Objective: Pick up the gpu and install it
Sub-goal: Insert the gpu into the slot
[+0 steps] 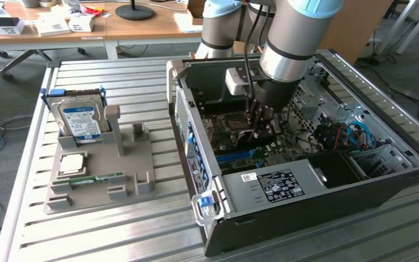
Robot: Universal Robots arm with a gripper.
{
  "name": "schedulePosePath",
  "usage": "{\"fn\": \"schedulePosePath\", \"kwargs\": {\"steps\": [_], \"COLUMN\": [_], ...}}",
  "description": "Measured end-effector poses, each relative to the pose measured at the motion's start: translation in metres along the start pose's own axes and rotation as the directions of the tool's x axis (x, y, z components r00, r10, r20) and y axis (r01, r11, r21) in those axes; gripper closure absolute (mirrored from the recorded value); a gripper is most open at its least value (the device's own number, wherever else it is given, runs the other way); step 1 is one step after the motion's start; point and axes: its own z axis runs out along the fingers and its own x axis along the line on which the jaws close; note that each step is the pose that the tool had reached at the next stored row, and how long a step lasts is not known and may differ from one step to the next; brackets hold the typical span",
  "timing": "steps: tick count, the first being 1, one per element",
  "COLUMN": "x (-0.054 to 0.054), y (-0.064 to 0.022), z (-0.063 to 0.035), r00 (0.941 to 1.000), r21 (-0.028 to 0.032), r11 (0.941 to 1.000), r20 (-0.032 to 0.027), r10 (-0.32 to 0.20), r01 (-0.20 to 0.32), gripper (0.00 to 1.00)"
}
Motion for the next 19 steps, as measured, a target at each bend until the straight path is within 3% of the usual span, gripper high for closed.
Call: {"fn": "schedulePosePath", "kwargs": {"steps": [19], "x": [0.0011], "y": [0.0044], "z": [-0.0001], "r00": [1.0000], "r21": [0.0001], "r11": [1.0000], "r20": [-0.0017], "r10": [0.000], "r01": [0.000], "gripper": [0.74]}}
